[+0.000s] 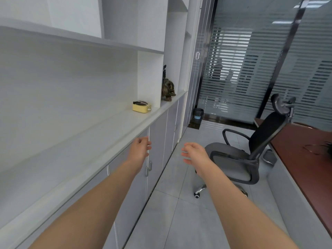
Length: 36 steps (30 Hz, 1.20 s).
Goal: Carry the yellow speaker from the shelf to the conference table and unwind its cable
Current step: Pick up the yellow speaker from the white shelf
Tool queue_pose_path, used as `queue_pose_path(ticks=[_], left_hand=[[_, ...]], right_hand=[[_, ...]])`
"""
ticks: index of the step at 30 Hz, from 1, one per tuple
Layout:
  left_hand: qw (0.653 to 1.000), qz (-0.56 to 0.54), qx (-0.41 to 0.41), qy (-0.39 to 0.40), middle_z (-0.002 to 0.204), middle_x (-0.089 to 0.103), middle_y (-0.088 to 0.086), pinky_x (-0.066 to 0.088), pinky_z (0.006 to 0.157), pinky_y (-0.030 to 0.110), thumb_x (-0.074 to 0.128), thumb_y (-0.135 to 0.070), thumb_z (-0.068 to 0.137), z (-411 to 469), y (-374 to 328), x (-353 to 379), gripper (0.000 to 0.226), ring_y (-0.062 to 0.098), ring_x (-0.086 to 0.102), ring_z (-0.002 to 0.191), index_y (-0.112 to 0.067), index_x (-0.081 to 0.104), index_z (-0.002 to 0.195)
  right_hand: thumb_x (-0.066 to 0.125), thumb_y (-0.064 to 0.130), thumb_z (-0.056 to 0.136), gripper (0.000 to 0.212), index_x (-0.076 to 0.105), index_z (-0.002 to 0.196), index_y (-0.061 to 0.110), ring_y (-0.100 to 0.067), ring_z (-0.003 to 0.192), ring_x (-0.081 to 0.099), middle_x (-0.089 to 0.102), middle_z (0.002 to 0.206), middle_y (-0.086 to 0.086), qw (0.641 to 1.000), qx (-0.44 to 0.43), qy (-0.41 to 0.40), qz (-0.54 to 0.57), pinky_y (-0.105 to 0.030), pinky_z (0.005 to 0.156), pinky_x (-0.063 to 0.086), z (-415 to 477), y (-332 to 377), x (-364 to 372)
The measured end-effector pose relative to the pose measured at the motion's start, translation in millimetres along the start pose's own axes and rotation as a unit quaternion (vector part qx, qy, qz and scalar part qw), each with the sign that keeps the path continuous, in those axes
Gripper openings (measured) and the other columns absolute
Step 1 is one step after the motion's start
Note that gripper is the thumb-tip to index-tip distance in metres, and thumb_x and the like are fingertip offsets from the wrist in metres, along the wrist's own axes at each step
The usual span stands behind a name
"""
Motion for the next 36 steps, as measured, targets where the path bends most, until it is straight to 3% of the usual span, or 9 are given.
queue_pose_path(ticks=[6, 11, 15, 20, 26, 29, 32, 36], left_hand=[[1.0, 0.012, 0.005, 0.018, 0.109, 0.056, 0.008, 0.046, 0.086, 0.034, 0.04, -0.023, 0.099, 81.8, -8.7, 28.1, 0.017, 0.021, 0.056, 0.098, -0.011, 0.046, 0.109], [0.999, 0.019, -0.005, 0.028, 0.11, 0.057, 0.008, 0.046, 0.087, 0.034, 0.04, -0.023, 0.099, 134.7, 0.4, 53.2, 0.019, 0.021, 0.057, 0.099, -0.011, 0.046, 0.113], [0.999, 0.022, -0.008, 0.037, 0.11, 0.057, 0.009, 0.046, 0.09, 0.036, 0.04, -0.024, 0.099, 171.8, 5.8, 75.7, 0.03, 0.021, 0.057, 0.101, -0.006, 0.046, 0.123], [0.999, 0.017, -0.008, 0.035, 0.11, 0.057, 0.009, 0.046, 0.093, 0.038, 0.04, -0.026, 0.099, 218.8, 10.8, 104.5, 0.026, 0.022, 0.057, 0.102, -0.008, 0.047, 0.117], [1.0, -0.018, -0.014, -0.019, 0.108, 0.06, 0.009, 0.046, 0.086, 0.035, 0.039, -0.028, 0.1, 290.4, 17.6, 149.7, 0.021, 0.022, 0.058, 0.098, -0.012, 0.046, 0.112], [0.998, -0.025, -0.022, -0.056, 0.107, 0.061, 0.008, 0.046, 0.087, 0.036, 0.036, -0.032, 0.1, 317.5, 19.8, 169.5, 0.031, 0.022, 0.059, 0.098, -0.01, 0.045, 0.121], [0.996, -0.039, -0.021, -0.072, 0.107, 0.06, 0.009, 0.044, 0.086, 0.035, 0.035, -0.031, 0.101, 343.3, 17.8, 194.5, 0.03, 0.022, 0.057, 0.098, -0.01, 0.043, 0.121], [0.994, -0.043, -0.017, -0.097, 0.108, 0.06, 0.01, 0.044, 0.084, 0.035, 0.036, -0.03, 0.1, 374.2, 15.7, 212.5, 0.021, 0.023, 0.057, 0.097, -0.014, 0.041, 0.113]], right_hand=[[0.044, 0.011, 0.095, 0.014, 0.053, 0.105, 0.012, -0.019, 0.101, 0.056, 0.057, 0.129, -0.015, 1.0, -0.01, -0.008, 0.01, -0.037, 0.096, 0.049, 72.0, 26.6, 14.0], [0.044, 0.009, 0.096, 0.015, 0.054, 0.107, 0.012, -0.022, 0.101, 0.057, 0.056, 0.131, -0.019, 1.0, -0.007, -0.02, 0.01, -0.038, 0.098, 0.048, 117.8, 33.8, 9.2], [0.046, 0.01, 0.095, 0.013, 0.054, 0.105, 0.013, -0.02, 0.099, 0.057, 0.058, 0.129, -0.017, 1.0, -0.003, -0.026, 0.007, -0.034, 0.09, 0.049, 157.9, 34.6, -1.2], [0.047, 0.008, 0.095, 0.013, 0.054, 0.104, 0.012, -0.016, 0.095, 0.054, 0.058, 0.128, -0.017, 1.0, -0.001, -0.025, -0.003, -0.035, 0.091, 0.049, 214.8, 40.1, -13.0], [0.047, 0.009, 0.095, 0.024, 0.057, 0.117, 0.006, -0.016, 0.095, 0.054, 0.058, 0.108, -0.01, 0.999, -0.01, 0.007, -0.031, -0.037, 0.094, 0.05, 316.0, 57.5, -26.8], [0.048, 0.007, 0.093, 0.014, 0.058, 0.103, 0.011, -0.016, 0.094, 0.054, 0.057, 0.105, -0.007, 0.999, -0.012, 0.025, -0.038, -0.039, 0.096, 0.049, 356.5, 67.4, -32.4], [0.05, 0.007, 0.091, 0.014, 0.059, 0.102, 0.011, -0.017, 0.093, 0.056, 0.059, 0.103, -0.007, 0.998, -0.009, 0.048, -0.045, -0.039, 0.096, 0.049, 398.9, 72.9, -38.5], [0.053, 0.006, 0.089, 0.012, 0.059, 0.087, 0.016, -0.014, 0.085, 0.058, 0.062, 0.101, -0.008, 0.997, -0.011, 0.063, -0.05, -0.033, 0.083, 0.053, 450.4, 78.8, -39.8]])
Point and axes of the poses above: each hand's wrist, its own z-axis towards the middle knuckle, its own x-axis out of the palm, y = z × x, the point moved 7 cm from there along z, towards the middle knuckle
